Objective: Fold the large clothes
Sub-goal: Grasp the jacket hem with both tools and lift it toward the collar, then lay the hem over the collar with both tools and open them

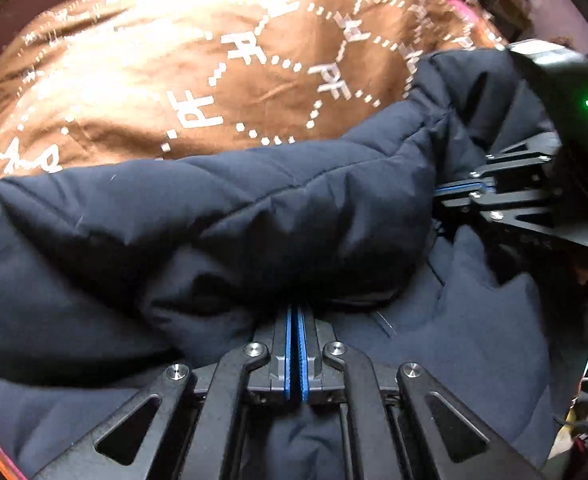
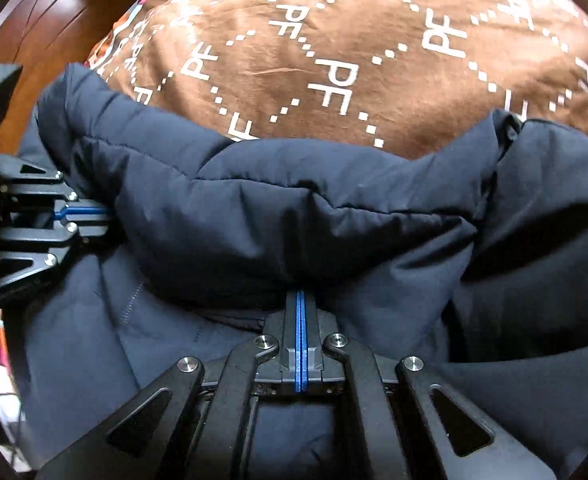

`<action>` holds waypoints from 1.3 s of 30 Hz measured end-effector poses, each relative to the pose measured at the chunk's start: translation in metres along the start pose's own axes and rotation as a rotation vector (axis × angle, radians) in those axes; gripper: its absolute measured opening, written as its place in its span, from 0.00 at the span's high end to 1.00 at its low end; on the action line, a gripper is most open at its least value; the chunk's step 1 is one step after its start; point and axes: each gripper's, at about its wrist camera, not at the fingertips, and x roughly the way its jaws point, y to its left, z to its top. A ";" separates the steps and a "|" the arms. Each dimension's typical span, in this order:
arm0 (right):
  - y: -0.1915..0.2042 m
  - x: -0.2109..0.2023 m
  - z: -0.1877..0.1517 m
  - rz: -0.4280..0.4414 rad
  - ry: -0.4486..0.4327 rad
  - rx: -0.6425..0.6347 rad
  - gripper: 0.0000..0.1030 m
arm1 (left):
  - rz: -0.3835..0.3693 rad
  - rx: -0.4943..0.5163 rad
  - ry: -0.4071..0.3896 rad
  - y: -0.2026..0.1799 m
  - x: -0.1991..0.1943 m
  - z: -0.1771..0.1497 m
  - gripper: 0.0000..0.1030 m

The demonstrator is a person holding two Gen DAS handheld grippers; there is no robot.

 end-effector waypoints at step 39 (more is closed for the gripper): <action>-0.034 -0.035 -0.020 0.093 -0.202 0.103 1.00 | -0.008 -0.232 -0.154 0.012 0.007 -0.023 0.97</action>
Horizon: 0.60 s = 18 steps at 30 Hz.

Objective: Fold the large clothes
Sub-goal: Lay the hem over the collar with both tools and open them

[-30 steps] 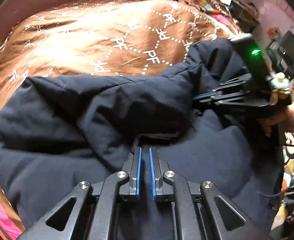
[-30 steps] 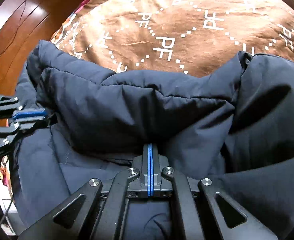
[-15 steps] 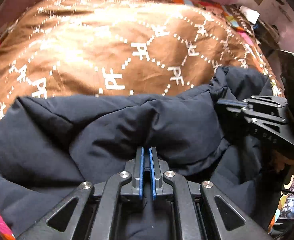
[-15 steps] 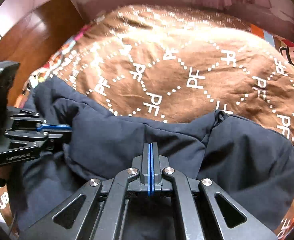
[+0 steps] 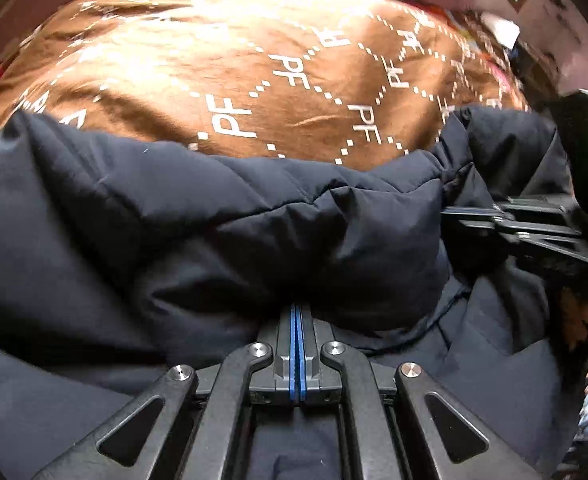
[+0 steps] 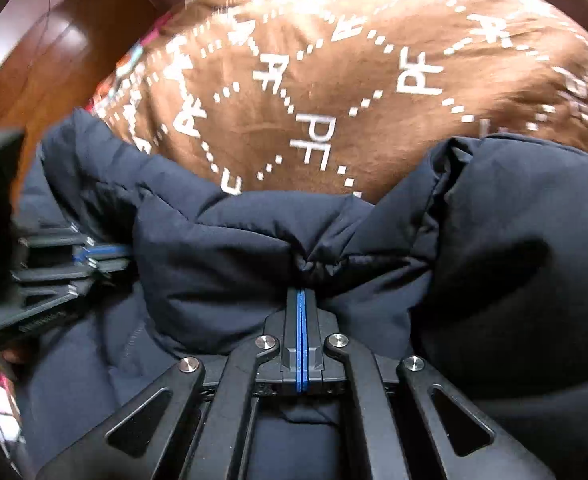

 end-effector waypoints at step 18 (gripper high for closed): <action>0.009 0.007 -0.032 0.040 0.059 0.030 1.00 | 0.010 -0.119 -0.076 -0.002 -0.021 -0.008 0.97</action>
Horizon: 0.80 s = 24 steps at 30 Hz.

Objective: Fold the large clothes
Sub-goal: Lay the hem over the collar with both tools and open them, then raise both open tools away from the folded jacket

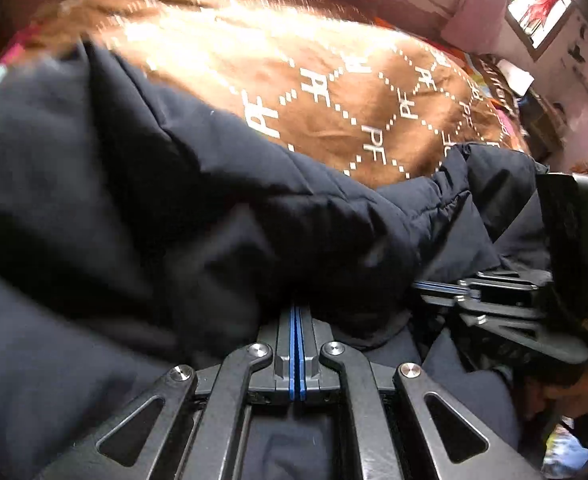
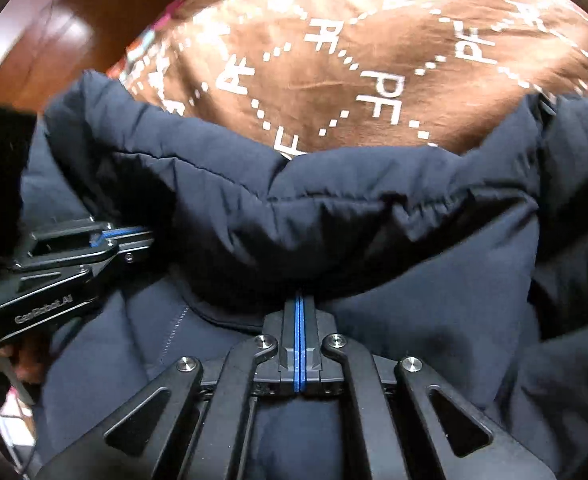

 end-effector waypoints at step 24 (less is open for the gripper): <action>0.036 -0.224 -0.096 -0.157 -0.507 0.032 0.06 | 0.122 -0.085 -0.360 -0.051 -0.175 -0.065 0.00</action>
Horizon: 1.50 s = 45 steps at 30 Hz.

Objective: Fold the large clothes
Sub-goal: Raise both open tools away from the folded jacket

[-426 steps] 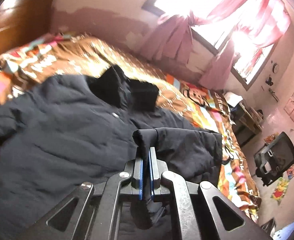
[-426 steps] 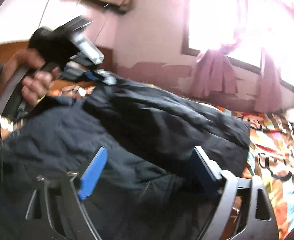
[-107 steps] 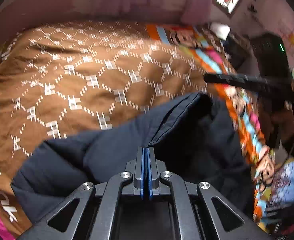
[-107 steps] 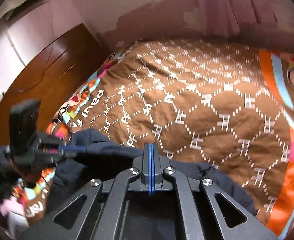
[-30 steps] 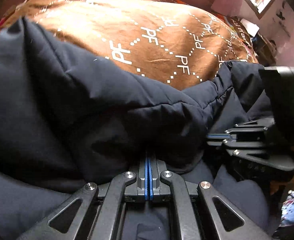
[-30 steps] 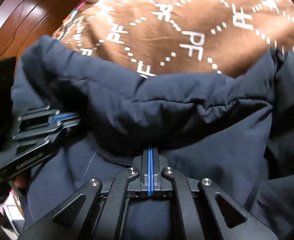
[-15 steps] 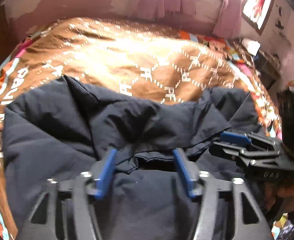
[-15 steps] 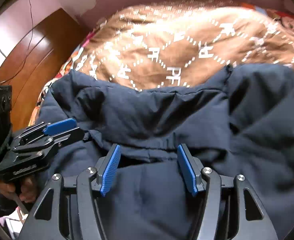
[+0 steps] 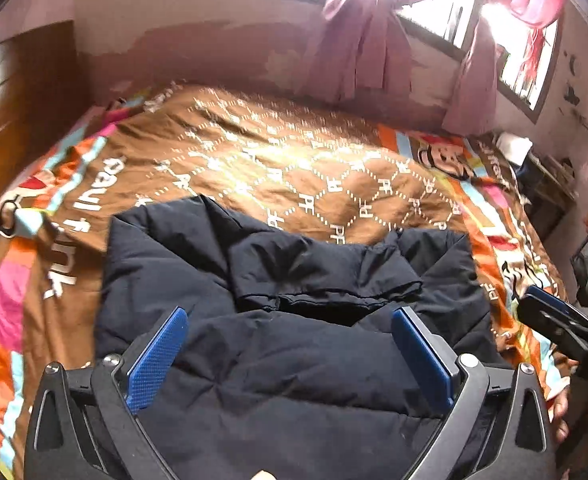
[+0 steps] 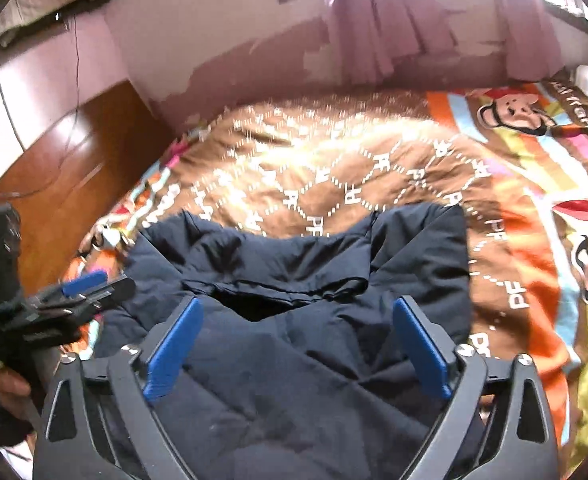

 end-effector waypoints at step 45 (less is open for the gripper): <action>0.068 -0.319 -0.206 0.023 -0.345 -0.125 0.01 | 0.060 0.285 -0.368 -0.056 -0.325 -0.218 0.00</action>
